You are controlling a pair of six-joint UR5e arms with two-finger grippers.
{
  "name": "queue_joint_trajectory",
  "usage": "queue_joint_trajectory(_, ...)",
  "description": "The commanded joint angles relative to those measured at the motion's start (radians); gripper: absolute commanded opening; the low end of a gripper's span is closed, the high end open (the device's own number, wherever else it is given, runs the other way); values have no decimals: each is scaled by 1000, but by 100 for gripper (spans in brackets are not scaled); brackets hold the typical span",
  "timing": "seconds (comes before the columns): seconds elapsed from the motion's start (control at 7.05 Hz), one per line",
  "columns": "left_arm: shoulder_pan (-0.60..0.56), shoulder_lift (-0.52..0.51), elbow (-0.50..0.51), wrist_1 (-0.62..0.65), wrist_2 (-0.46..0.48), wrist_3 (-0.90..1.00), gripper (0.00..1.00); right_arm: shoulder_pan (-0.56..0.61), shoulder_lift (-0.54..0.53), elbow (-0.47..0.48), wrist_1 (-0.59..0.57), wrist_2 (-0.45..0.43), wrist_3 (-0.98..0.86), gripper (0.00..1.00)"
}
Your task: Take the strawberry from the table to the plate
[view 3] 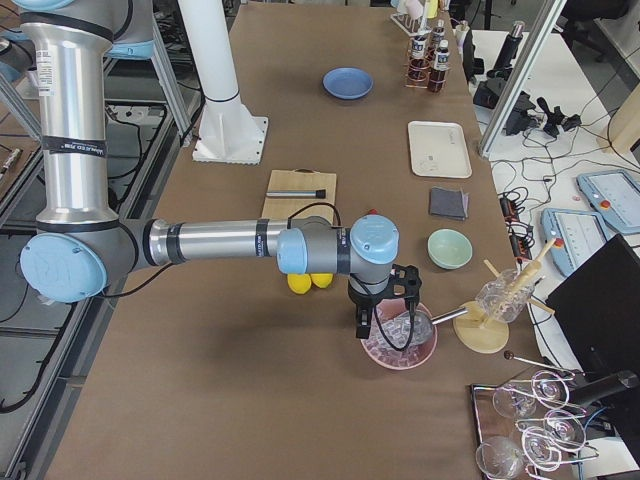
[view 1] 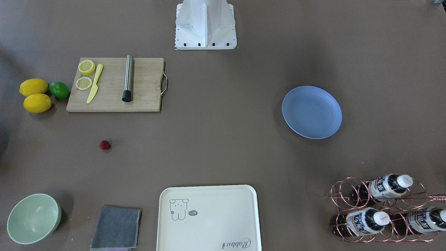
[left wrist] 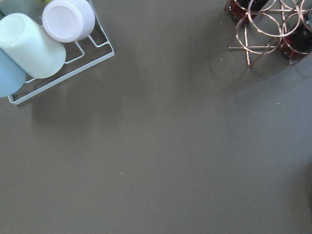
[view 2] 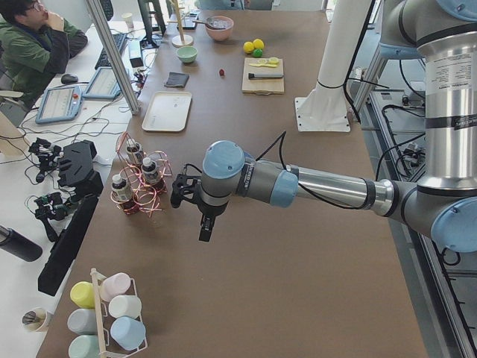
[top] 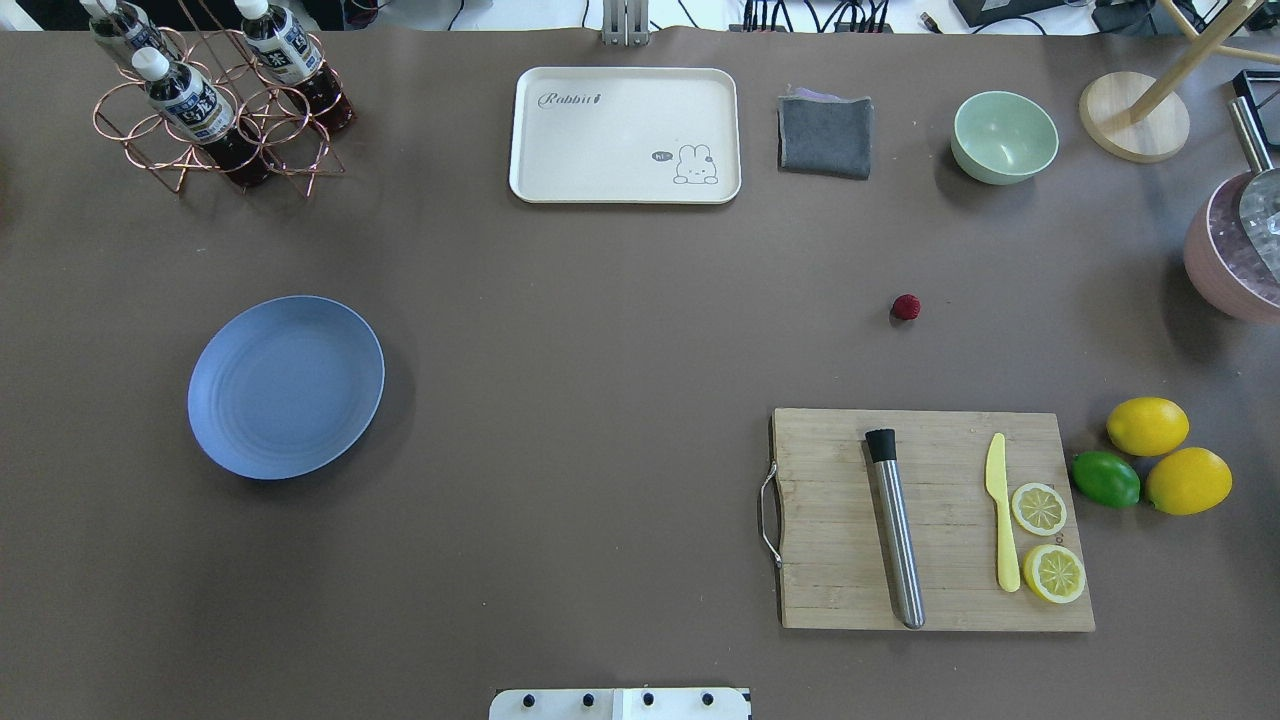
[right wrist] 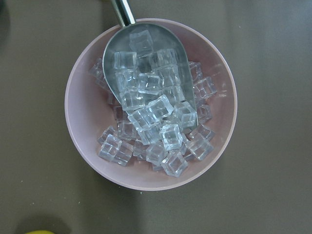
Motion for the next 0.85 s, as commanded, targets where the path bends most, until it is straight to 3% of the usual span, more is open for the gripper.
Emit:
queue_joint_trajectory(0.0, 5, -7, 34, -81, -6, -3, 98, 0, 2, 1, 0, 0, 1, 100)
queue_joint_trajectory(0.28, 18, -22, 36, -86, -47, -100, 98, 0, 5, 1, 0, 15, 4, 100)
queue_joint_trajectory(0.71, 130, -36, 22, -193, -71, -218, 98, -40, 72, 1, 2, 55, 99, 100)
